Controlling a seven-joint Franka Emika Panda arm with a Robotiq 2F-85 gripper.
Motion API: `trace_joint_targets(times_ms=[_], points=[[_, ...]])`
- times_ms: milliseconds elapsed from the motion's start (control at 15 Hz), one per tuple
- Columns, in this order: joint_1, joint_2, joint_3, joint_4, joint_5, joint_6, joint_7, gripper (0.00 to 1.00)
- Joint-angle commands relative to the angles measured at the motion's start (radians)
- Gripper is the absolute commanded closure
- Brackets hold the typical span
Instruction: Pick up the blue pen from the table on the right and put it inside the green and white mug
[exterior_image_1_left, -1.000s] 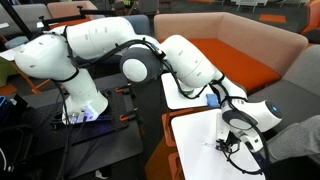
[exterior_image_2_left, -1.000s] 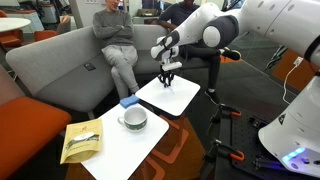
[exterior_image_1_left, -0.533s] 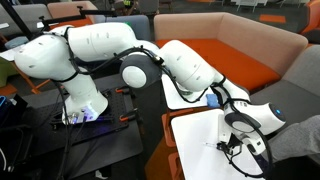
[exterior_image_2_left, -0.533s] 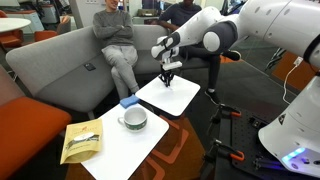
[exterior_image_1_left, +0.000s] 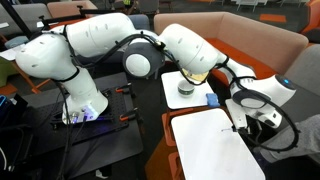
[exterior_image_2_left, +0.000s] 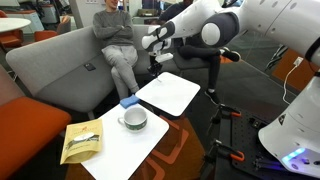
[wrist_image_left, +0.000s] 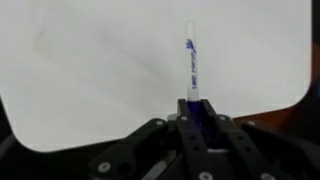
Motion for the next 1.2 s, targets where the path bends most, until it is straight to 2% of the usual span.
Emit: trace_joint_targets(times_ms=[0,400,667,800,867,1133], points=[[0.023,-0.142,0.049,-0.182,-0.002,0.07,-0.184,0.96],[0.051,-0.336,0.143,-0.45,-0.006,0.113,-0.491,0.96],[0.028,-0.459,0.208,-0.631,-0.042,0.082,-0.691,0.96],[0.038,-0.513,0.203,-0.706,-0.07,0.075,-0.751,0.96],[0.042,-0.426,0.198,-0.584,-0.048,0.05,-0.692,0.83],[0.044,-0.485,0.195,-0.664,-0.061,0.05,-0.726,0.83]])
